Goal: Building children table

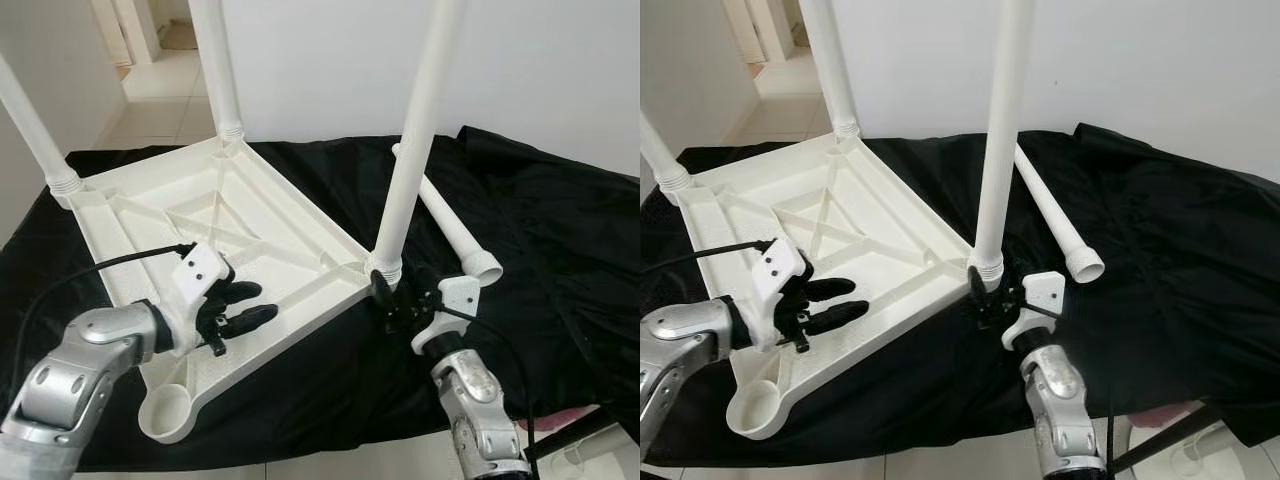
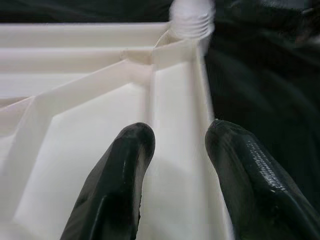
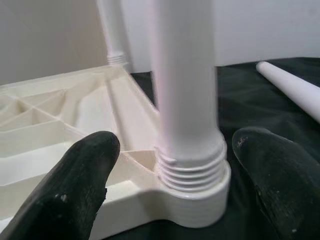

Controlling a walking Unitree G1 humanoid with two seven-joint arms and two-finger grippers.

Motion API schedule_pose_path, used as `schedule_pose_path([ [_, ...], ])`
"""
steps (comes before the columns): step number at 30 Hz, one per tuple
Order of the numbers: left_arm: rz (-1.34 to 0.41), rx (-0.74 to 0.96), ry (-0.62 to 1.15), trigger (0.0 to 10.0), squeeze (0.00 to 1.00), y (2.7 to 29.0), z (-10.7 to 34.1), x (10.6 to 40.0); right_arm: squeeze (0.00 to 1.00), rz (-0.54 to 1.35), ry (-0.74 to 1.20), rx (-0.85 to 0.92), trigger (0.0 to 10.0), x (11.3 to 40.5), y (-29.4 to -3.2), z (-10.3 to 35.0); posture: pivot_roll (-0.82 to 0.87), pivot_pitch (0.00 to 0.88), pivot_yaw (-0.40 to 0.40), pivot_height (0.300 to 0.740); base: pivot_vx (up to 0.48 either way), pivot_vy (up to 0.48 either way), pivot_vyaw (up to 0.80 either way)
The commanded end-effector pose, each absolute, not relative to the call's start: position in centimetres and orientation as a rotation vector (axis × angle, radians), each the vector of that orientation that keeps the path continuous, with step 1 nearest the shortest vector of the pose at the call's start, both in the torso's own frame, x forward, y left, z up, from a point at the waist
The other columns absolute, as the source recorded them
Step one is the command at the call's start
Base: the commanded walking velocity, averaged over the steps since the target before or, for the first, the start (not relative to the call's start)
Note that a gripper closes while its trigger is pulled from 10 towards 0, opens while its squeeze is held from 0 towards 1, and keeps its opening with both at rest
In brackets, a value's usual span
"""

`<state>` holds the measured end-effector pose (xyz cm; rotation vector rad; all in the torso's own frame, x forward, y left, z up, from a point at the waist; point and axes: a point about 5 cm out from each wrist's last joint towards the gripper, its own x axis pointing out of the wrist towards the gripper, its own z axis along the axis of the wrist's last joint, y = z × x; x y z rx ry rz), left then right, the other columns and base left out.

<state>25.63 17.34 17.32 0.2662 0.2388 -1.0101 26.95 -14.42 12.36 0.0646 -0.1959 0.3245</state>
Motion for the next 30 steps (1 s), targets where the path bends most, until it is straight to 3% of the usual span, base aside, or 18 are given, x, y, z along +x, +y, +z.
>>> schedule_pose_path([
  [1,-1.07,0.278,0.265,10.0,0.0,18.2,17.3,25.4,0.0,0.374,-0.188,0.064,10.0,26.9,-14.2,12.3,-0.01,0.008,0.022,0.74,0.0,0.0,0.0],
  [2,-1.025,0.283,0.276,10.0,0.0,19.7,17.5,25.8,0.0,0.455,-0.175,0.065,10.0,26.5,-14.0,12.3,0.0,0.006,0.02,0.74,0.0,0.0,0.0],
  [8,-0.886,0.303,0.253,10.0,0.0,22.6,18.3,27.2,0.0,0.59,-0.151,0.077,10.0,26.1,-13.5,12.4,0.0,0.005,0.019,0.74,0.0,0.0,0.0],
  [21,-0.644,0.427,0.183,10.0,0.0,23.7,18.0,30.5,0.0,0.762,-0.094,0.073,10.0,26.4,-13.2,12.4,0.0,0.009,0.01,0.74,0.0,0.0,0.0],
  [30,-0.585,0.554,0.157,10.0,0.0,24.0,17.8,31.7,0.0,0.789,-0.073,0.07,10.0,28.0,-13.5,12.4,0.01,0.007,0.01,0.74,0.0,0.0,0.0],
])
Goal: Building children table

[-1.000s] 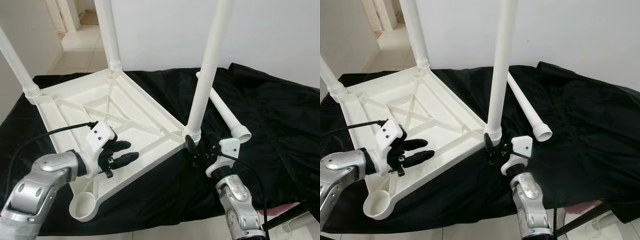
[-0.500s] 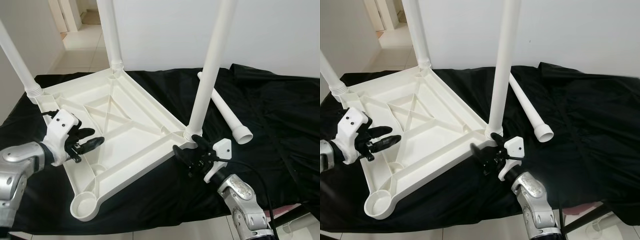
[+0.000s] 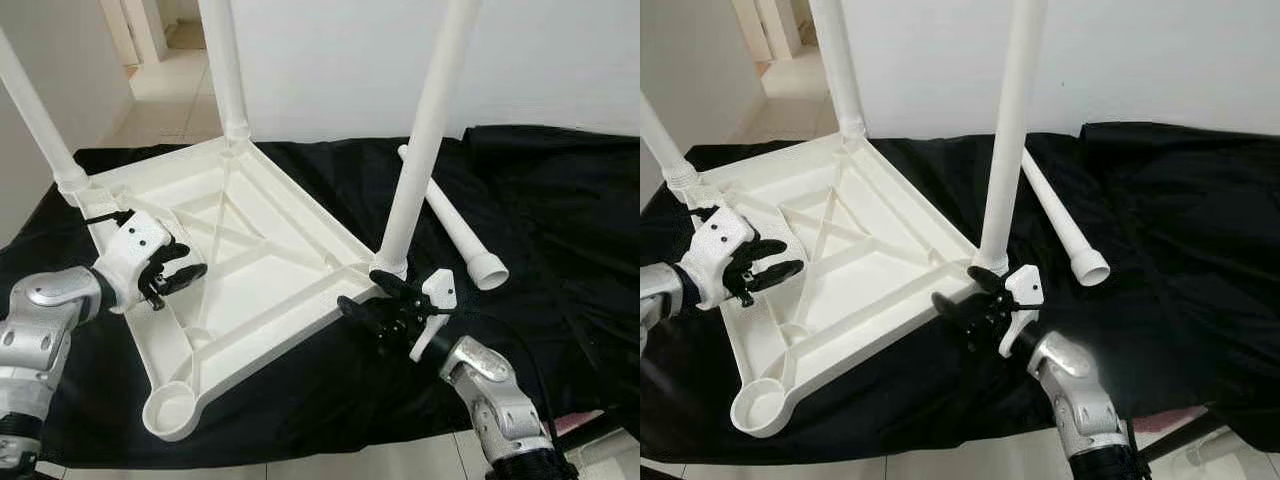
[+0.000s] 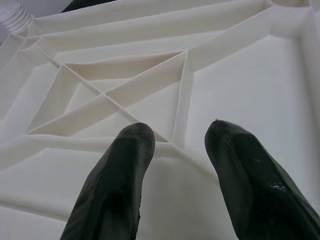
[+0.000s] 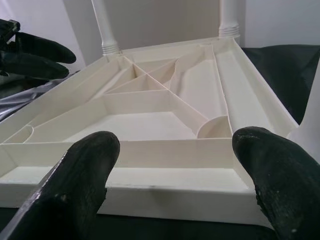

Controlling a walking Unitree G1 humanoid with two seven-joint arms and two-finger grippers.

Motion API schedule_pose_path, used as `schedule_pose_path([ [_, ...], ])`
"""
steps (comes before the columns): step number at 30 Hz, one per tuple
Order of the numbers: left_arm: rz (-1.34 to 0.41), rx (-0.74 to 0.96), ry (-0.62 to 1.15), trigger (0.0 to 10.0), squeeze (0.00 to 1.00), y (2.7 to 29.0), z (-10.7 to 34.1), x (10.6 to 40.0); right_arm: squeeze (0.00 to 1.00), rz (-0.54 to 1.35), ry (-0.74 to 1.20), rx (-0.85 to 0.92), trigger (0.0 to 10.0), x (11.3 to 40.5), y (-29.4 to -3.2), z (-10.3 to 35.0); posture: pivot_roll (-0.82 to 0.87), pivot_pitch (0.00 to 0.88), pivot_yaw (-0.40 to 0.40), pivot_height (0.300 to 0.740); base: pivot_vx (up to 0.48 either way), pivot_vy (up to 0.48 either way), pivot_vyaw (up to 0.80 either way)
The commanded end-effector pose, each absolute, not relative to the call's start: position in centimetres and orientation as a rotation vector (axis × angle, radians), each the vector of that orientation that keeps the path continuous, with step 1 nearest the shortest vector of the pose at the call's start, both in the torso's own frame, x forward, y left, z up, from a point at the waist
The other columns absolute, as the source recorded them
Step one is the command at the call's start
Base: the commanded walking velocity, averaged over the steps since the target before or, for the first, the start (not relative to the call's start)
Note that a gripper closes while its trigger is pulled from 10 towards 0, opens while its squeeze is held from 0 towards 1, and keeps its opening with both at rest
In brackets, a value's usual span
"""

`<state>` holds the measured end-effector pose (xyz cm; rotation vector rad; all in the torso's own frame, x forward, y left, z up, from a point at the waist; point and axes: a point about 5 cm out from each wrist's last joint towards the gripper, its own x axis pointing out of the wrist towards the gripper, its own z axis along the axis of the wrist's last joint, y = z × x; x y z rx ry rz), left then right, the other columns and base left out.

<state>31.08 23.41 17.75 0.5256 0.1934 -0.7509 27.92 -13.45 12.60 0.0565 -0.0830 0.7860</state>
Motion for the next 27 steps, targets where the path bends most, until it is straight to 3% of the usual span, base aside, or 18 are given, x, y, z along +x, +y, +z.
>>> schedule_pose_path([
  [1,-0.578,0.572,0.153,10.0,0.0,23.9,17.7,31.9,0.0,0.784,-0.079,0.067,10.0,28.5,-13.6,12.6,0.01,0.007,0.009,0.74,0.0,0.0,0.0],
  [13,-0.572,0.636,0.126,10.0,0.0,23.9,17.4,32.5,0.0,0.738,-0.081,0.064,10.0,30.5,-14.4,12.9,0.02,0.015,-0.01,0.74,0.0,0.0,0.0],
  [27,-0.693,0.654,0.097,10.0,0.0,22.7,17.2,32.6,0.0,0.604,-0.091,0.026,10.0,32.1,-17.9,13.1,0.03,0.014,-0.018,0.74,0.0,0.0,0.0],
])
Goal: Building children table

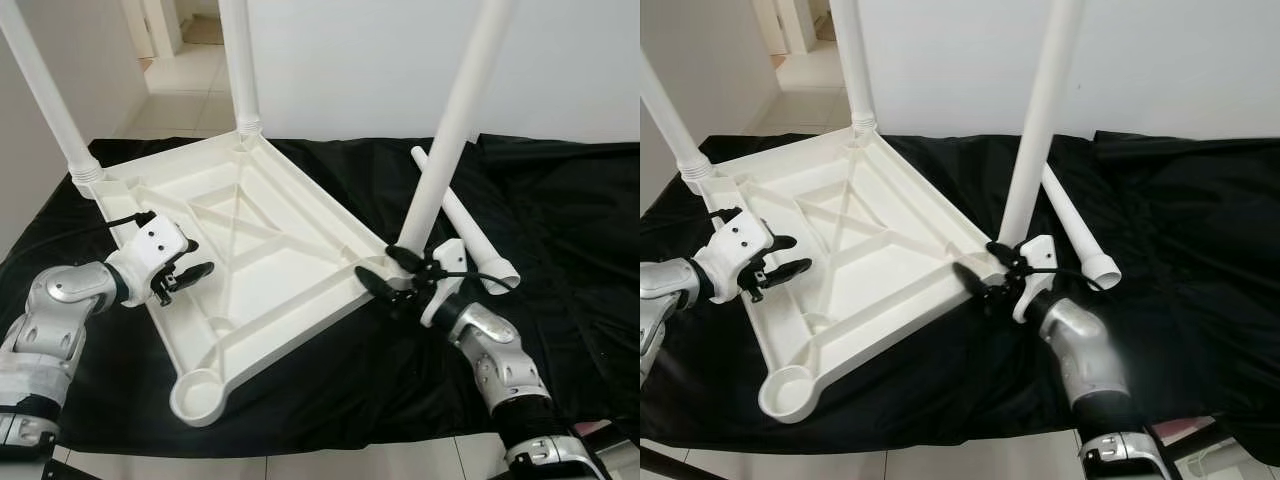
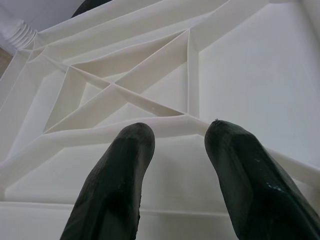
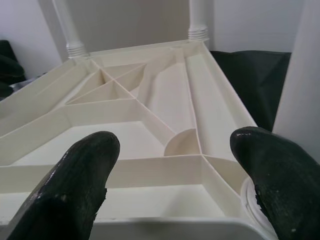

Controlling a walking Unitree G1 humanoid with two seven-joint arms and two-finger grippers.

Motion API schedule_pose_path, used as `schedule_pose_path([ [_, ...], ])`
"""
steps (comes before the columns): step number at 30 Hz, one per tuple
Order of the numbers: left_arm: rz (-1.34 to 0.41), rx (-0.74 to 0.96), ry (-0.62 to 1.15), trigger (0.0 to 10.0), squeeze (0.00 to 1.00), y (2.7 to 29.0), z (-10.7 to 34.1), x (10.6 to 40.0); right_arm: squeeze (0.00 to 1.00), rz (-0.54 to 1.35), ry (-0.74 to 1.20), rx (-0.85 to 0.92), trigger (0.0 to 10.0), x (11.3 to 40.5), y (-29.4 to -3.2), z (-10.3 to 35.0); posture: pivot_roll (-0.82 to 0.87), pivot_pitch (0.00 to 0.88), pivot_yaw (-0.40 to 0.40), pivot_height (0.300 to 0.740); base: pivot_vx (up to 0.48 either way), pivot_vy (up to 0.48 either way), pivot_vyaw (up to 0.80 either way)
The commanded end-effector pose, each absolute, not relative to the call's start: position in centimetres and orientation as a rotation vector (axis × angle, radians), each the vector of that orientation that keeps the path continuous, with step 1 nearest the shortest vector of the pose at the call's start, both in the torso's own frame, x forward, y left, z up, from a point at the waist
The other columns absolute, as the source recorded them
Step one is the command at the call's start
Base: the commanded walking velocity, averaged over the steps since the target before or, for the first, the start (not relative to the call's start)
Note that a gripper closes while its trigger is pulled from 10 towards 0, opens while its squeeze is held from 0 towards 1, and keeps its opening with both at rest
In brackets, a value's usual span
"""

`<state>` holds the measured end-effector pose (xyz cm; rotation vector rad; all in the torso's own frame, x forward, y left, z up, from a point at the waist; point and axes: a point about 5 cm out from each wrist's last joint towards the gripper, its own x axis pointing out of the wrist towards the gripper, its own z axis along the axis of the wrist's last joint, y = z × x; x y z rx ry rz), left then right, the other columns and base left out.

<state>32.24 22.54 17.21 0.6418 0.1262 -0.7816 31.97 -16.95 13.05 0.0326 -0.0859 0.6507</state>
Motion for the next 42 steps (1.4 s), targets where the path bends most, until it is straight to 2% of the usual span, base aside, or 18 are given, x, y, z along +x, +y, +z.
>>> schedule_pose_path([
  [1,-0.701,0.656,0.095,10.0,0.0,22.6,17.3,32.7,0.0,0.59,-0.093,0.02,10.0,32.3,-18.2,13.1,0.03,0.013,-0.018,0.74,0.0,0.0,0.0],
  [7,-0.761,0.667,0.091,10.0,0.0,22.0,17.2,32.6,0.0,0.533,-0.089,0.0,10.0,32.7,-19.2,13.0,0.03,0.006,-0.013,0.74,0.0,0.0,0.0],
  [11,-0.866,0.674,0.094,10.0,0.0,20.9,16.7,32.1,0.0,0.446,-0.071,-0.038,10.0,33.2,-20.5,12.6,0.03,0.008,-0.011,0.74,0.0,0.0,0.0],
  [16,-0.892,0.676,0.102,10.0,0.0,20.7,16.5,32.0,0.0,0.426,-0.068,-0.043,10.0,33.3,-20.7,12.5,0.02,0.018,-0.005,0.74,0.0,0.0,0.0],
  [23,-1.058,0.665,0.168,10.0,0.0,19.7,15.2,30.7,0.0,0.29,-0.077,-0.053,10.0,33.4,-21.8,12.1,0.02,0.032,0.001,0.74,0.0,0.0,0.0],
  [29,-1.104,0.68,0.181,10.0,0.0,19.7,15.0,30.4,0.0,0.293,-0.081,-0.038,10.0,33.3,-21.7,12.0,0.01,0.036,-0.002,0.74,0.0,0.0,0.0],
  [34,-1.167,0.707,0.209,10.0,0.0,20.7,16.0,30.4,0.0,0.375,-0.11,-0.024,10.0,32.5,-19.8,11.8,0.02,0.046,-0.001,0.74,0.0,0.0,0.0],
  [38,-1.175,0.712,0.213,10.0,0.0,20.8,16.1,30.4,0.0,0.379,-0.113,-0.024,10.0,32.5,-19.7,11.8,0.02,0.046,-0.001,0.74,0.0,0.0,0.0],
  [39,-1.198,0.675,0.226,10.0,1.0,21.0,16.3,30.4,0.0,0.38,-0.117,-0.025,10.0,32.4,-19.6,11.8,0.01,0.05,0.004,0.74,0.0,0.0,0.0],
  [42,-1.236,0.618,0.23,10.0,1.0,21.2,16.8,30.4,0.0,0.384,-0.128,-0.019,10.0,32.2,-19.5,11.9,0.01,0.049,0.006,0.74,0.0,0.0,0.0],
])
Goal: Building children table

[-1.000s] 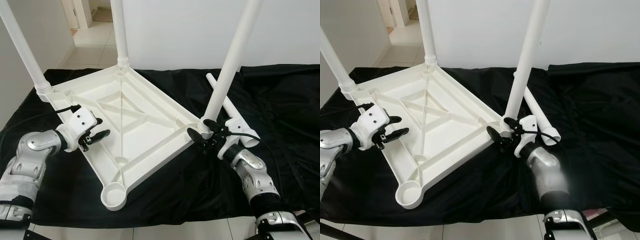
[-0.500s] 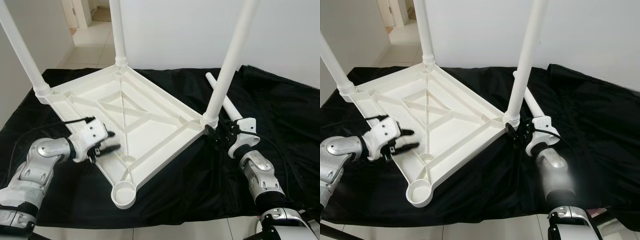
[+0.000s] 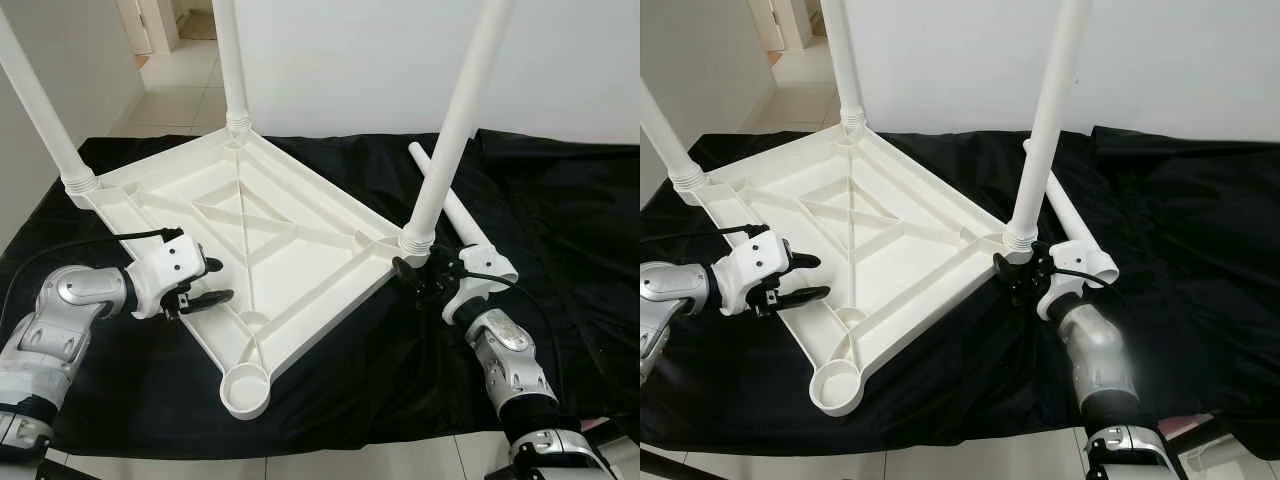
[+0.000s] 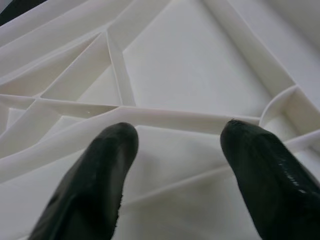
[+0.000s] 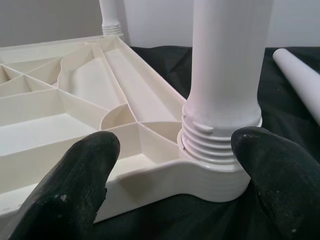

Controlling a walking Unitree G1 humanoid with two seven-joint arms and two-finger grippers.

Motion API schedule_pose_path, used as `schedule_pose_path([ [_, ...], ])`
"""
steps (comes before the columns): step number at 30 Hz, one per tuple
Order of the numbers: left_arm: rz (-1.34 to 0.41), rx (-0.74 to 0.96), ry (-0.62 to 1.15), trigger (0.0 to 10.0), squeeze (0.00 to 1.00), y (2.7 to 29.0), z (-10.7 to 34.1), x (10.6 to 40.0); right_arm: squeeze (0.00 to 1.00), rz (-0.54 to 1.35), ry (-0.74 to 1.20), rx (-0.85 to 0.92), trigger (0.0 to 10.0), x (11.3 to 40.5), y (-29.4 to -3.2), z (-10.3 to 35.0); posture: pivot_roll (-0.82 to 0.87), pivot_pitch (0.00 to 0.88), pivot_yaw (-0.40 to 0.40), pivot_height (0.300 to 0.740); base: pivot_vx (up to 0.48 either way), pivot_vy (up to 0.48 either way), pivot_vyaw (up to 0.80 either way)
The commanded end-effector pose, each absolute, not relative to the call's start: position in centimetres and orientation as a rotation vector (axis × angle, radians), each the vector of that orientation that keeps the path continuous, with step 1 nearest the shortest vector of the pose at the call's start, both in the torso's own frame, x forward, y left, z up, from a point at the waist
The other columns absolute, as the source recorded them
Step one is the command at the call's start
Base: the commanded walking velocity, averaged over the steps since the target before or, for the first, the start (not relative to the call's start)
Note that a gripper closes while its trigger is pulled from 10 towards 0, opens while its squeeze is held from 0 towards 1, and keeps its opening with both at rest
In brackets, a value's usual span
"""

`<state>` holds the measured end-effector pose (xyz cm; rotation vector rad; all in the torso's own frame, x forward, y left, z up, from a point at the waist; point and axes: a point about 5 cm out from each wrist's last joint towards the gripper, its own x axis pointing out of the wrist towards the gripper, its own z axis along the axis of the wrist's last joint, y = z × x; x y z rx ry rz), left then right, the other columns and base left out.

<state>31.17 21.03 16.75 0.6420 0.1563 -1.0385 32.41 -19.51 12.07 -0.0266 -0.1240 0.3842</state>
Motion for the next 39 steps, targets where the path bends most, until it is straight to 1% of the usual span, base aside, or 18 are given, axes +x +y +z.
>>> schedule_pose_path([
  [1,-1.236,0.618,0.23,10.0,1.0,21.2,16.8,30.4,0.0,0.384,-0.128,-0.019,10.0,32.2,-19.5,11.9,0.01,0.049,0.006,0.74,0.0,0.0,0.0],
  [2,-1.267,0.614,0.242,10.0,0.0,21.3,16.8,30.3,0.0,0.407,-0.132,-0.022,10.0,32.0,-19.2,12.0,0.01,0.046,0.005,0.74,0.0,0.0,0.0],
  [8,-1.268,0.661,0.277,10.0,0.0,21.4,16.1,30.7,0.0,0.429,-0.134,-0.031,10.0,31.9,-18.9,12.2,0.01,0.042,0.003,0.74,0.0,0.0,0.0],
  [10,-1.3,0.682,0.289,10.0,0.0,21.4,15.9,30.5,0.0,0.434,-0.14,-0.036,10.0,32.0,-18.9,12.5,0.0,0.044,0.001,0.74,0.0,0.0,0.0],
  [13,-1.306,0.675,0.283,10.0,0.0,21.4,16.0,30.6,0.0,0.435,-0.142,-0.037,10.0,32.0,-18.9,12.6,0.0,0.044,0.003,0.74,0.0,0.0,0.0],
  [15,-1.278,0.626,0.27,10.0,0.0,21.5,16.6,31.0,0.0,0.434,-0.153,-0.037,10.0,32.1,-18.9,12.9,0.0,0.043,0.004,0.74,0.0,0.0,0.0],
  [20,-1.25,0.607,0.276,10.0,0.0,22.1,16.5,31.0,0.0,0.424,-0.188,-0.027,10.0,31.9,-18.8,13.5,0.0,0.047,0.01,0.74,0.0,0.0,0.0],
  [22,-1.294,0.585,0.311,10.0,0.0,22.3,15.7,29.7,0.0,0.414,-0.223,-0.013,10.0,31.8,-18.4,14.2,0.0,0.053,0.012,0.74,0.0,0.0,0.0],
  [24,-1.313,0.577,0.319,10.0,0.0,22.2,15.3,29.2,0.0,0.412,-0.233,-0.012,10.0,31.8,-18.3,14.4,0.0,0.056,0.013,0.74,0.0,0.0,0.0],
  [26,-1.279,0.485,0.288,10.0,0.0,21.7,15.0,28.8,0.0,0.399,-0.26,-0.009,10.0,31.7,-17.8,14.9,0.0,0.066,0.024,0.74,0.0,0.0,0.0],
  [28,-1.242,0.44,0.285,10.0,0.0,21.4,14.4,28.3,0.0,0.375,-0.284,-0.001,10.0,31.7,-17.6,15.3,0.0,0.073,0.021,0.74,0.0,0.0,0.0],
  [33,-1.222,0.437,0.3,10.0,0.0,21.6,13.5,27.0,0.0,0.362,-0.297,0.018,10.0,31.7,-17.3,15.5,0.0,0.085,0.022,0.74,0.0,0.0,0.0],
  [35,-1.212,0.422,0.298,10.0,0.0,21.2,13.1,26.0,0.0,0.365,-0.295,0.021,10.0,31.7,-17.1,15.6,0.0,0.088,0.014,0.74,0.0,0.0,0.0],
  [36,-1.212,0.422,0.298,10.0,0.0,21.2,13.1,26.0,0.0,0.365,-0.295,0.021,10.0,31.7,-17.1,15.6,0.0,0.088,0.014,0.74,0.0,0.0,0.0],
  [38,-1.216,0.416,0.288,10.0,0.0,20.7,13.0,25.5,0.0,0.365,-0.292,0.021,10.0,31.7,-17.0,15.6,0.01,0.088,0.01,0.74,0.0,0.0,0.0],
  [39,-1.23,0.401,0.268,10.0,0.0,19.6,12.9,24.6,0.0,0.378,-0.288,0.019,10.0,31.8,-16.9,15.7,0.01,0.087,-0.002,0.74,0.0,0.0,0.0],
])
